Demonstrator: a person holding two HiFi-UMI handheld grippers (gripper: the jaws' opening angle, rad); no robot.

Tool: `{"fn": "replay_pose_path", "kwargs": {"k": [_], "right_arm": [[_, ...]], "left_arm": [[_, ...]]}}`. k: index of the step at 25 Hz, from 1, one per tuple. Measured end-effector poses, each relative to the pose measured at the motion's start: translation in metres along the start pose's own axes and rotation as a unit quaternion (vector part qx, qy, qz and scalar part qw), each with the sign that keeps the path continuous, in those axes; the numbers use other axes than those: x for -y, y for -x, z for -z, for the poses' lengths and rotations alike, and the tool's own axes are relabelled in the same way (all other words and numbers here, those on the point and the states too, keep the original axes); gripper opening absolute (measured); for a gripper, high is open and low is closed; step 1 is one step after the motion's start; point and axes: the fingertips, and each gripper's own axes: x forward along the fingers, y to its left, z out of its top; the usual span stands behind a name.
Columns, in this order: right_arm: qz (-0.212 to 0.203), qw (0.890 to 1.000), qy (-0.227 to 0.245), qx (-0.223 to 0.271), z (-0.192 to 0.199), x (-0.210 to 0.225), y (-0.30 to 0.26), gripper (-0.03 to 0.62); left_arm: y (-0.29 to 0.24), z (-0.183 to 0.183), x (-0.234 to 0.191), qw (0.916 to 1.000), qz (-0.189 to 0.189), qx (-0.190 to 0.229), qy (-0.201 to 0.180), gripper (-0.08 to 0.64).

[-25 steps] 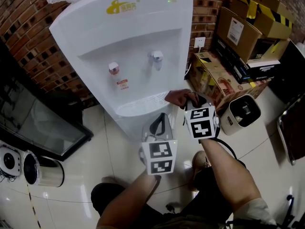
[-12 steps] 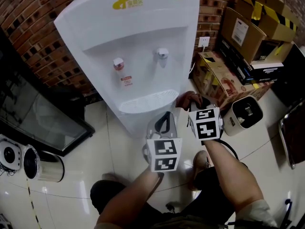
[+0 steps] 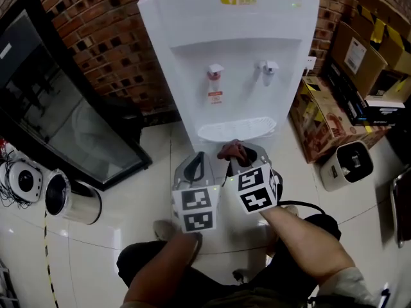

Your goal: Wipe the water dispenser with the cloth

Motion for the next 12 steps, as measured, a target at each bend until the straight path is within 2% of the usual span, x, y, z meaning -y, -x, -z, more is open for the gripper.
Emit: {"fn": "replay_pose_path", "kwargs": {"k": [7,12], "right_arm": [[-0.084,0.995,0.004,0.058,-0.033,-0.092,-0.030,0.055],[-0.073,0.996,-0.019,0.045,-0.035,-0.115,-0.067,0.055]], "left_arm": [[0.039,0.016,-0.066,0.9976,-0.065,-0.008,0.020,0.000],[0.055,0.029,-0.094,0.9946,-0.099,-0.013,0.028,0.000]]}}
